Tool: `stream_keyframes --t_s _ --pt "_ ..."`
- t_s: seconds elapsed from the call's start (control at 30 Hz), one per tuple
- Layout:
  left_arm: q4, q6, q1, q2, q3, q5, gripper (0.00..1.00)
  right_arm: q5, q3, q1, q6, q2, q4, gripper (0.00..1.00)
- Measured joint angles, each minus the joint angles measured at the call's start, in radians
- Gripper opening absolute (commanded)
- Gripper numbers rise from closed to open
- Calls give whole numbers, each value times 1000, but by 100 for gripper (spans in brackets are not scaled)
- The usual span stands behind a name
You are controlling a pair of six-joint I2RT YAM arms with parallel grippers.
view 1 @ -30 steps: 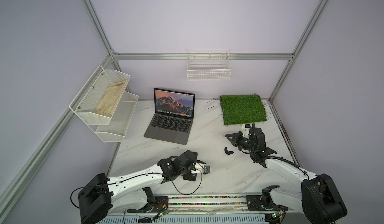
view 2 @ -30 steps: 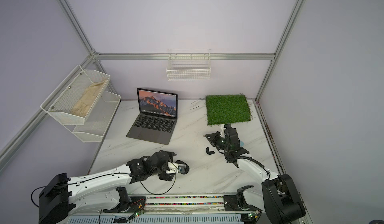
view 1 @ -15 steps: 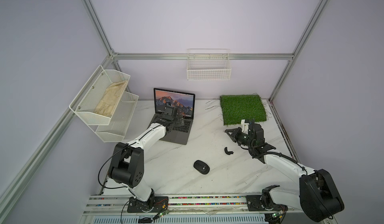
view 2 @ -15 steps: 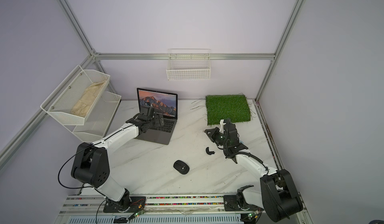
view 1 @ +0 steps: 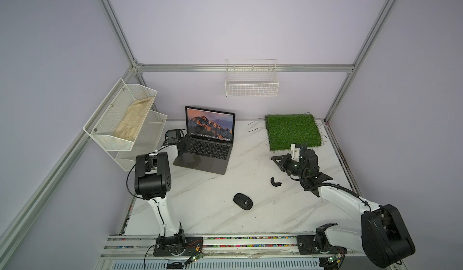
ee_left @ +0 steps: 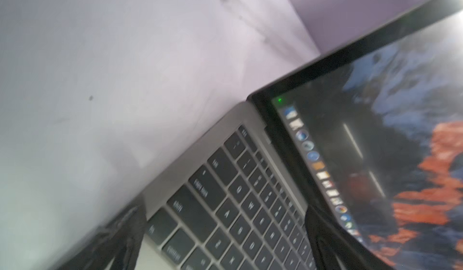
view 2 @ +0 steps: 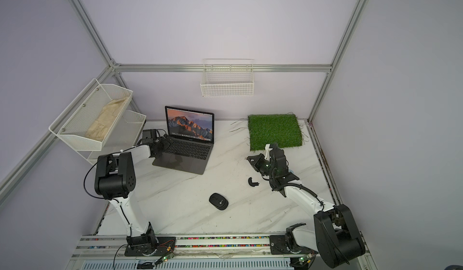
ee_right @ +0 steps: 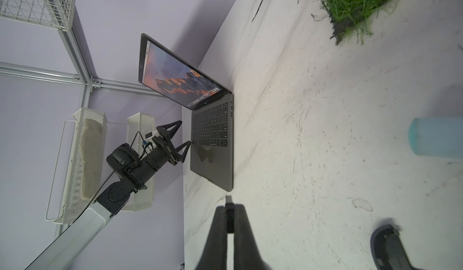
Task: Insert the wireless mouse receiver into the laptop
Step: Move the laptop to the center of the board.
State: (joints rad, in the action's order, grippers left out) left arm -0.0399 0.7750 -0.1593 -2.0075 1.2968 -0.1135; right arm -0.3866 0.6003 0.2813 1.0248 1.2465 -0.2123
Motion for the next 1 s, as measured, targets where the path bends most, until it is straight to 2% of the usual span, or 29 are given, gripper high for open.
stream_keyframes --t_s 0.27,0.43,0.53,0.77,1.0 --pt "16 -39 -26 -131 133 -68 100 16 0 0 -3 -29 28 0" --pt "0 -66 -32 -237 286 -157 100 23 1 0 -4 -24 34 0" --pt "6 -84 -33 -280 343 -252 100 21 2 0 -15 -8 31 0" --pt "51 -189 -13 -317 356 -422 100 -4 -21 5 -32 30 -27 0" --pt "63 -269 89 -336 362 -564 100 -16 -72 12 -40 35 -33 0"
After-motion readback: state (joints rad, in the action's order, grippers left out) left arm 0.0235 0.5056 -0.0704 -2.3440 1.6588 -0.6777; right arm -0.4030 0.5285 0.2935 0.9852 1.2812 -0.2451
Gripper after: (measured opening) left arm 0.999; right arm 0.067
